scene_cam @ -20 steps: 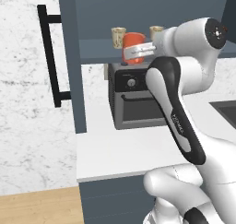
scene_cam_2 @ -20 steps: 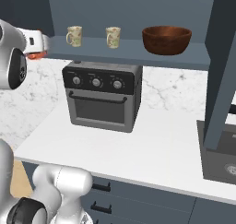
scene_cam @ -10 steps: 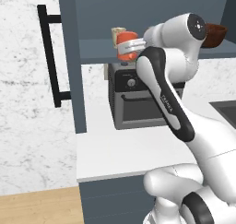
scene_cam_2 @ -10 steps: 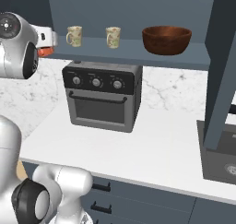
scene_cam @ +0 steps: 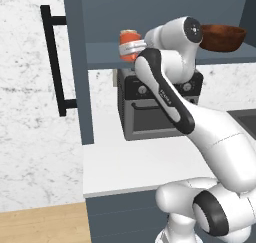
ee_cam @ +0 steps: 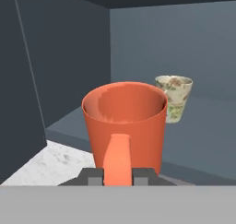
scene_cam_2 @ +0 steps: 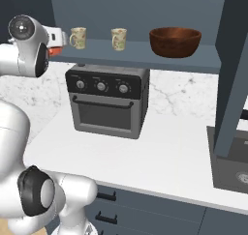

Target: Gather all objects into one cabinet and sort the glasses and bowls to opposite sides.

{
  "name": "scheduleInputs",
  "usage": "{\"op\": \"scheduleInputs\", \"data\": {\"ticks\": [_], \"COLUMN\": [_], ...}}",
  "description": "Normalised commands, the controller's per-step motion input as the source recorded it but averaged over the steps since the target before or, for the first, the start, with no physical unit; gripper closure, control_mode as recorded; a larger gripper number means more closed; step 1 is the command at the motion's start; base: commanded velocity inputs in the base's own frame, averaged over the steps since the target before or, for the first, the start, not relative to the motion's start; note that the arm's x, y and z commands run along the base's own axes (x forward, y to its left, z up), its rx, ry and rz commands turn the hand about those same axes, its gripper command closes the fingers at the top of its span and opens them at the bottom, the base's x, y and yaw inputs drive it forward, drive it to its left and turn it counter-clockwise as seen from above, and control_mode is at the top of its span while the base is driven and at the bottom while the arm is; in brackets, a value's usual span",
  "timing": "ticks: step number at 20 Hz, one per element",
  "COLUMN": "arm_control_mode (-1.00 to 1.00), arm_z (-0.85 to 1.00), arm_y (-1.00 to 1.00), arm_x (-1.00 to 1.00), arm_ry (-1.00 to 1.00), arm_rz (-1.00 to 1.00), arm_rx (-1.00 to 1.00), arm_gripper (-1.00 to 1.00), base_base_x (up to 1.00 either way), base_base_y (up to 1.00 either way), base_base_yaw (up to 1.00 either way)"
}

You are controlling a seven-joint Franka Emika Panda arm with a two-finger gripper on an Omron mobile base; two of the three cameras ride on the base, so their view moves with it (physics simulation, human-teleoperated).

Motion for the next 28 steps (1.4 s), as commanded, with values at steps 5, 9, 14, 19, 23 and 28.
{"op": "scheduleInputs", "data": {"ticks": [5,9,14,19,23,28], "arm_control_mode": [-1.0,-1.0,-1.0,-1.0,-1.0,-1.0], "arm_z": [-0.08,-0.11,-0.14,-0.11,-0.16,-0.09], "arm_y": [0.2,0.2,0.04,0.0,0.11,0.11], "arm_x": [0.45,0.24,0.34,0.41,0.33,0.43], "arm_ry": [0.0,0.0,0.0,0.01,0.02,0.06], "arm_rz": [0.0,0.0,0.0,0.0,0.0,0.0], "arm_rx": [0.0,0.0,0.0,0.01,0.02,0.02], "arm_gripper": [1.0,1.0,1.0,1.0,1.0,1.0], "base_base_x": [0.0,0.0,0.0,0.0,0.0,0.0], "base_base_y": [0.0,0.0,0.0,0.0,0.0,0.0], "base_base_yaw": [0.0,0.0,0.0,0.0,0.0,0.0]}}
